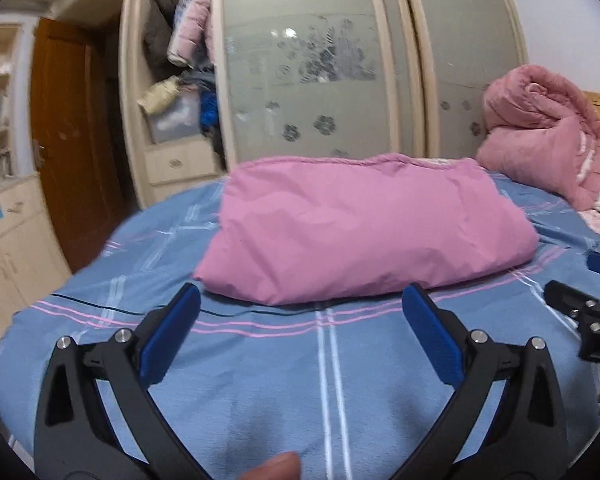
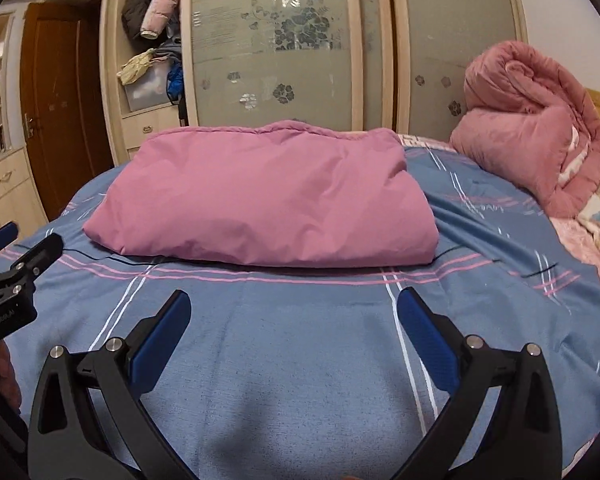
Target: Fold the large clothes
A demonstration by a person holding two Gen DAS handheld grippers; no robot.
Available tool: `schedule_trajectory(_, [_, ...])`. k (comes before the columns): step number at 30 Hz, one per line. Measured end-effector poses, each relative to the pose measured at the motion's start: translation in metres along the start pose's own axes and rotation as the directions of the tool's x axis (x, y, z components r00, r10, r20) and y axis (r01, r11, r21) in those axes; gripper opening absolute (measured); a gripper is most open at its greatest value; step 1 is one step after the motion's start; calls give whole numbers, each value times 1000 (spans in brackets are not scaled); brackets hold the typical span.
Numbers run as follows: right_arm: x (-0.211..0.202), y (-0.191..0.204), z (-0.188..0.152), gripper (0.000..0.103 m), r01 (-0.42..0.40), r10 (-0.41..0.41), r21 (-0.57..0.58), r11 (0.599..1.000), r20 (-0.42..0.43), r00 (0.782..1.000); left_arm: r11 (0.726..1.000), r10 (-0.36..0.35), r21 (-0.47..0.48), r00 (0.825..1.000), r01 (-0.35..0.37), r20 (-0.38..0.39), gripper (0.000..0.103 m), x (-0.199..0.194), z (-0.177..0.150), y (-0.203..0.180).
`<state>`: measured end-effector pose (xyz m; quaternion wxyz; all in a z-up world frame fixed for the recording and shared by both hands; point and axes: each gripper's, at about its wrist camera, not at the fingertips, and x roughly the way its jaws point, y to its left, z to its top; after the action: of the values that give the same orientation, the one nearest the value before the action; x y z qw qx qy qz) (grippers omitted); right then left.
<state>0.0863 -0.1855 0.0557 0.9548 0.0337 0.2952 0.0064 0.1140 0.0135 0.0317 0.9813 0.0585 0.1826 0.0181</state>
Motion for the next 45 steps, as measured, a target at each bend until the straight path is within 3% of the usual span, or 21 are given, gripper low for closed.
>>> schedule_trajectory(18, [6, 6, -6, 102, 0, 0, -5, 1000, -21, 1000, 991, -95, -102, 994, 90, -54, 101, 1, 8, 14])
schedule_trajectory(45, [8, 10, -6, 102, 9, -9, -9, 1000, -13, 1000, 990, -95, -110, 994, 88, -55, 101, 1, 13, 22])
